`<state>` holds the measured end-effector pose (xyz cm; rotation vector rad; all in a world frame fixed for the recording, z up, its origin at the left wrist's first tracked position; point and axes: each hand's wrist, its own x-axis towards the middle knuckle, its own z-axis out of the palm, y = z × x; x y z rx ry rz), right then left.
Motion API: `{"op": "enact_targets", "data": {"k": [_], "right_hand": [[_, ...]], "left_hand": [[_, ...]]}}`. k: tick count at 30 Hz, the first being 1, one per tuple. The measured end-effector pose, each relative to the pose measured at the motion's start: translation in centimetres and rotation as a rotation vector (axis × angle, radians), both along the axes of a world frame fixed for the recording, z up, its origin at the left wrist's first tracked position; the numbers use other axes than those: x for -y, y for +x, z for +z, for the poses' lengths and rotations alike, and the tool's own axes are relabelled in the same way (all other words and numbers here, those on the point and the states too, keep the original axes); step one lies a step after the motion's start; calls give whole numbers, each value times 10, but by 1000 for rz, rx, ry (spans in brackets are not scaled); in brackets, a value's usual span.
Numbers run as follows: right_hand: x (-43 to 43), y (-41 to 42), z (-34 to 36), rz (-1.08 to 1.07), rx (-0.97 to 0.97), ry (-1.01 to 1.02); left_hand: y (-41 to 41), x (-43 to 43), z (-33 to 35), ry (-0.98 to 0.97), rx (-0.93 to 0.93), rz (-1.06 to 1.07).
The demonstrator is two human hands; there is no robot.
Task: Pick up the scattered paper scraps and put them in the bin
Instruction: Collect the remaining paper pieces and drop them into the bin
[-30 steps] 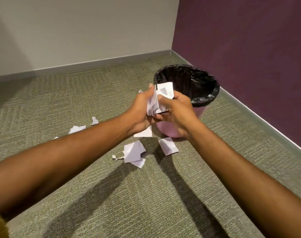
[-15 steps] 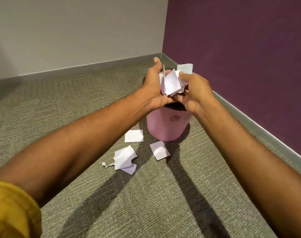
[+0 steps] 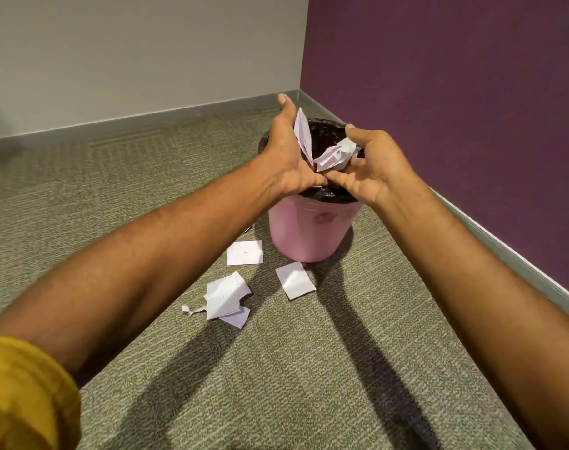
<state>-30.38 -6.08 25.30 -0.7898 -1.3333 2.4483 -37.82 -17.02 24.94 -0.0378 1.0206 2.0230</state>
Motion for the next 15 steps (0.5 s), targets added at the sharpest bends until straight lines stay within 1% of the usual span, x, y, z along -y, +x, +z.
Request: {"op": "enact_targets", "data": {"k": [5,8,15], "right_hand": [[-2,3,-2,22,10,-2],[-3,0,-5,11,3,-18],[-3,2,-11,-36,0,8]], "left_hand": [[2,3,-2,-32,4,-12],[9,7,3,-35,-8,23],[-6,17,-5,-44,-50,-36]]}}
